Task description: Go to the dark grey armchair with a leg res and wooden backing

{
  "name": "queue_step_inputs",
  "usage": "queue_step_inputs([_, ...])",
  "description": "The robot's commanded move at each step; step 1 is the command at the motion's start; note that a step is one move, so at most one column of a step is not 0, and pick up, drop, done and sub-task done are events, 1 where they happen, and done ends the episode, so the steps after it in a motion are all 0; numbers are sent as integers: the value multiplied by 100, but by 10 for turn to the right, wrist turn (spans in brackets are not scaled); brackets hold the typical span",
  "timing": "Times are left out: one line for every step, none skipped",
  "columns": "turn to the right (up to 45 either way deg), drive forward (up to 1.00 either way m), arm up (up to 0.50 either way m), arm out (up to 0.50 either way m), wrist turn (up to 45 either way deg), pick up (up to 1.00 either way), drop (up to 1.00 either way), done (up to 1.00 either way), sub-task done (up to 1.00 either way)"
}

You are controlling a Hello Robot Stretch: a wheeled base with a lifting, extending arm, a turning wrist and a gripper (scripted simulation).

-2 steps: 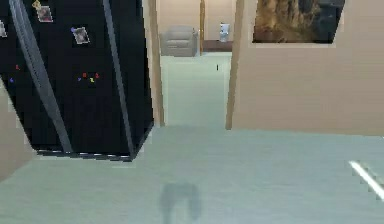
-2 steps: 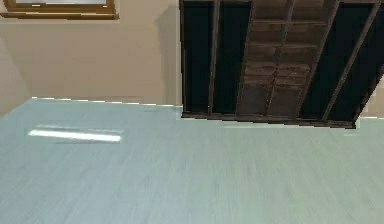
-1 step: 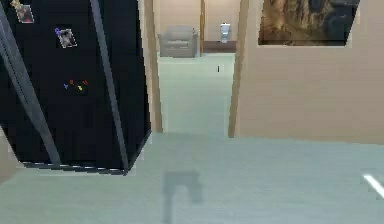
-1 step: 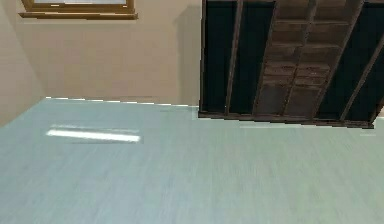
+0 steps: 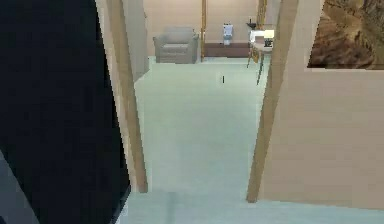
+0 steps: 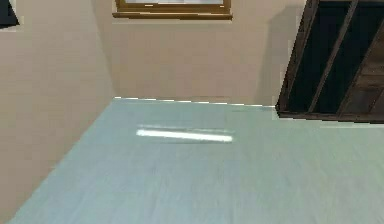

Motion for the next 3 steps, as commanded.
queue_step_inputs([0, 100, 0, 0, 0, 0, 0, 0, 0])
queue_step_inputs([-30, 0, 0, 0, 0, 0, 0, 0, 0])
queue_step_inputs([0, 40, 0, 0, 0, 0, 0, 0, 0])
